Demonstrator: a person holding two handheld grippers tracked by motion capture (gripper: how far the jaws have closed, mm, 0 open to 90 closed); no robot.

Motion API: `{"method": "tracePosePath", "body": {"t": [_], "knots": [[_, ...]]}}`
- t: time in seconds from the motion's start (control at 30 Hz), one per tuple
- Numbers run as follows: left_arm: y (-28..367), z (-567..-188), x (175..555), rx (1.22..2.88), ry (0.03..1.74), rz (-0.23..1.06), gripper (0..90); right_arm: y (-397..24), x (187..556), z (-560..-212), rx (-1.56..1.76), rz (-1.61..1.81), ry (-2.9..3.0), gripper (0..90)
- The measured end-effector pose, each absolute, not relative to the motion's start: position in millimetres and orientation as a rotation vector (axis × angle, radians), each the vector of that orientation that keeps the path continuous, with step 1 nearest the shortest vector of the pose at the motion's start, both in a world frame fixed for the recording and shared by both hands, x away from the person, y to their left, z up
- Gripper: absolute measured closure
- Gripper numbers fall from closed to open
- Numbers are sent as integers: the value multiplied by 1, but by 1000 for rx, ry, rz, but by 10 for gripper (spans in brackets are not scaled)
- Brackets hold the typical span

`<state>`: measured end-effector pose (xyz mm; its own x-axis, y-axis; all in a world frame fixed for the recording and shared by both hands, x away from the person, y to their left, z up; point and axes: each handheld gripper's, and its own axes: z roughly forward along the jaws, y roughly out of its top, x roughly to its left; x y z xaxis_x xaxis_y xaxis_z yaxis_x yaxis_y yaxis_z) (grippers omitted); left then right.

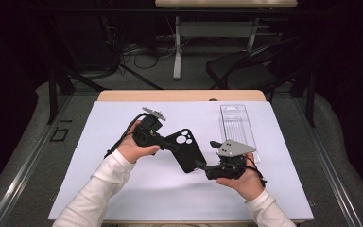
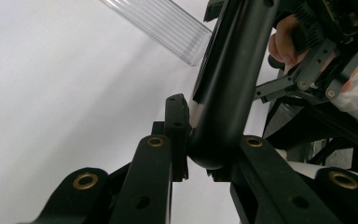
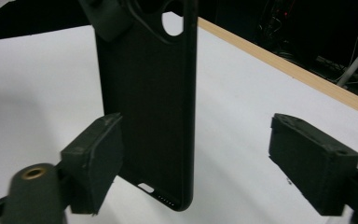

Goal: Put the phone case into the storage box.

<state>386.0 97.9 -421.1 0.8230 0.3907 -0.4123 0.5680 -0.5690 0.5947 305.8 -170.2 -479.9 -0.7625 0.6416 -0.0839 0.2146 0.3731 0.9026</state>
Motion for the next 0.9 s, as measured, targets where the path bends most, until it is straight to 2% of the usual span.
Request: {"method": "tracePosePath", "body": {"t": [0.27,0.53,0.9], "knots": [[91,-420,392,2282,693,-316,814,-175,305,-472,732,1330,2216,335],[91,-418,394,2301,694,-316,814,-174,307,-466,707,1269,2209,406],[88,-416,401,2333,677,-340,814,-173,312,-464,655,1195,2221,439]]}}
